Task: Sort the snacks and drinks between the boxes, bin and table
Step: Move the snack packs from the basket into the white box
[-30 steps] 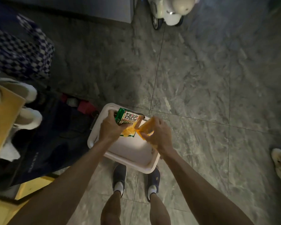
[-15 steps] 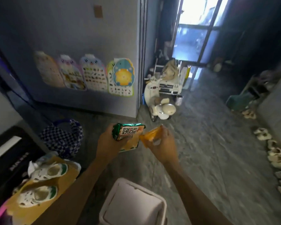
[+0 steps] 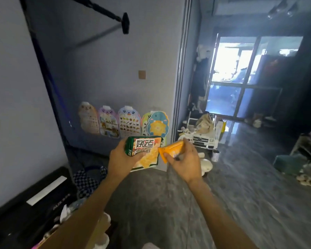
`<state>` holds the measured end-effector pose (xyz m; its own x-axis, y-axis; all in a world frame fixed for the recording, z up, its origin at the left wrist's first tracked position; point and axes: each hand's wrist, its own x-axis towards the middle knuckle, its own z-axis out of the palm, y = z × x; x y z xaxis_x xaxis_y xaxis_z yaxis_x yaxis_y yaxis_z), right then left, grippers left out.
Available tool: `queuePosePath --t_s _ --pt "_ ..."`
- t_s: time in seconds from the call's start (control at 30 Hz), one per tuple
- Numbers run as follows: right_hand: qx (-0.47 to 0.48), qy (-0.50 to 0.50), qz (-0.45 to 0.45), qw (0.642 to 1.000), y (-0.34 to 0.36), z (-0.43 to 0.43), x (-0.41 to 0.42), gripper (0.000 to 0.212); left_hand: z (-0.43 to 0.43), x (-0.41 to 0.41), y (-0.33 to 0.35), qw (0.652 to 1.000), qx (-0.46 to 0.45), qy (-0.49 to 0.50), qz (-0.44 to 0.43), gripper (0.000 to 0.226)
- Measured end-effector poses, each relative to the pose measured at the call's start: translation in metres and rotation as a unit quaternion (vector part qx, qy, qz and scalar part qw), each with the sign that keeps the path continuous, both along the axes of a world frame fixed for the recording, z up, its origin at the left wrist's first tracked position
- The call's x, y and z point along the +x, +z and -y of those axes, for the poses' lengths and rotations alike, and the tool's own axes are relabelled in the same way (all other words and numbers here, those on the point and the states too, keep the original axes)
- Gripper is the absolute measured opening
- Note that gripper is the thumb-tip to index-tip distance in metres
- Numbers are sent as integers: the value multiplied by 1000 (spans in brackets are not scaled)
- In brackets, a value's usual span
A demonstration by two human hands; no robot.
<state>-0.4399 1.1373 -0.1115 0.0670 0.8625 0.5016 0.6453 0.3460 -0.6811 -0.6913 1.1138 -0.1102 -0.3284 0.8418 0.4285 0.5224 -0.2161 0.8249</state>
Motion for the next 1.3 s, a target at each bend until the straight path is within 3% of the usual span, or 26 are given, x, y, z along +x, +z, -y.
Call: queuePosePath --t_s 0.27,0.43,0.57,0.9,1.1,1.3 --pt "-2 170 -43 985 -4 3 -58 95 78 -50 -5 993 7 121 5 71" --pt "-19 285 -22 958 -14 26 -105 109 164 -59 0 973 10 227 27 64" --pt "-30 392 -23 919 -9 73 -149 118 250 -68 3 950 20 310 46 72" --pt "-83 594 5 800 -16 255 -255 106 478 -87 7 837 12 548 8 73" --pt "-81 663 37 743 -33 357 -304 102 592 -97 -6 772 -3 636 9 70" --pt "-80 709 75 696 -42 461 -351 102 700 -101 -26 732 -18 681 16 61"
